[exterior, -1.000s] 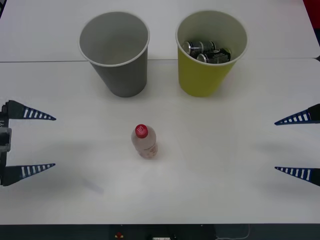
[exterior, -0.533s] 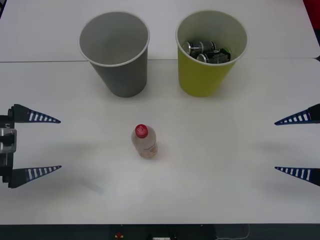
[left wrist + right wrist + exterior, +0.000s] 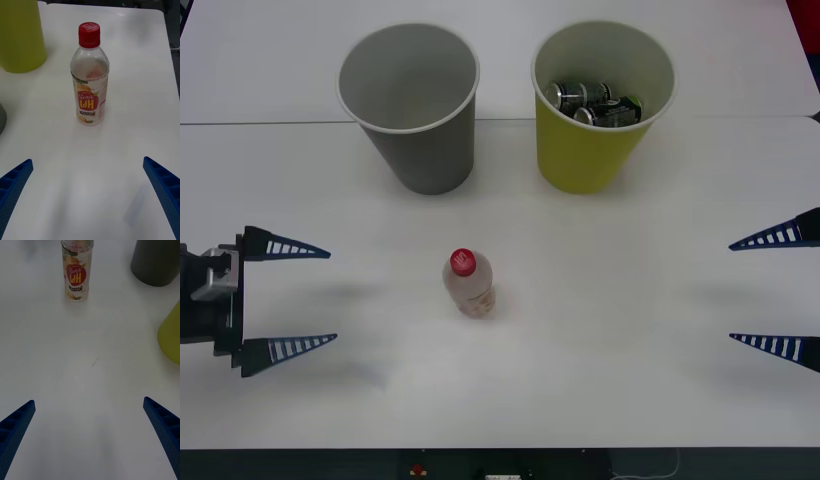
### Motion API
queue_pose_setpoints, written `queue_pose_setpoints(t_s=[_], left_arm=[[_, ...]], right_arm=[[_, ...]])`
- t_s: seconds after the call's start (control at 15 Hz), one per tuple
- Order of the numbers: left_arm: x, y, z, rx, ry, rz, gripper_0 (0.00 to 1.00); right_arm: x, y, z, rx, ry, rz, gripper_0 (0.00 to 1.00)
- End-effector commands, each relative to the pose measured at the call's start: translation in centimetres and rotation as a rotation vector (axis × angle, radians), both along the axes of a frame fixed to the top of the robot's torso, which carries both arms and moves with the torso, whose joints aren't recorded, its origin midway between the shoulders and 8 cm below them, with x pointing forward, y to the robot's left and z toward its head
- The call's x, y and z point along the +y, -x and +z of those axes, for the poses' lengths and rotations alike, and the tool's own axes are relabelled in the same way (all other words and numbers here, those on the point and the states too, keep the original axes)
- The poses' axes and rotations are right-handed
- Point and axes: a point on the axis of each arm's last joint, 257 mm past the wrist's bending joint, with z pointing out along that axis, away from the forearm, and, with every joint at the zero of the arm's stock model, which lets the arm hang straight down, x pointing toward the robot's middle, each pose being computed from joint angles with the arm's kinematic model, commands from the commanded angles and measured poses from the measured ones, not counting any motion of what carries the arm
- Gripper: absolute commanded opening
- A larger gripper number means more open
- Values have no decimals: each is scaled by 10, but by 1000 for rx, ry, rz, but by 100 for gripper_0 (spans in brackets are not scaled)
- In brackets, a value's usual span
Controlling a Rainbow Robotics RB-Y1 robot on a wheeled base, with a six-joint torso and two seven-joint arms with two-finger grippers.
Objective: Put the can into the green bin and the plastic bottle into the gray bin
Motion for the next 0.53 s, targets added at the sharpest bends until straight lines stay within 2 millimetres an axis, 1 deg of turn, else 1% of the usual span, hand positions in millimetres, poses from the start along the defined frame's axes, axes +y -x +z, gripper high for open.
queue_pose_setpoints(t_s=[0.07,0.27,0.53], left_arm=[[-9,-8,-7,-1,69,1,100],[-24,-17,-16,0,142,-4,100],[-57,-25,-27,55,262,-4,100]], right_arm=[[0,0,0,0,0,0,100],[0,0,0,0,0,0,100],[0,0,0,0,0,0,100]])
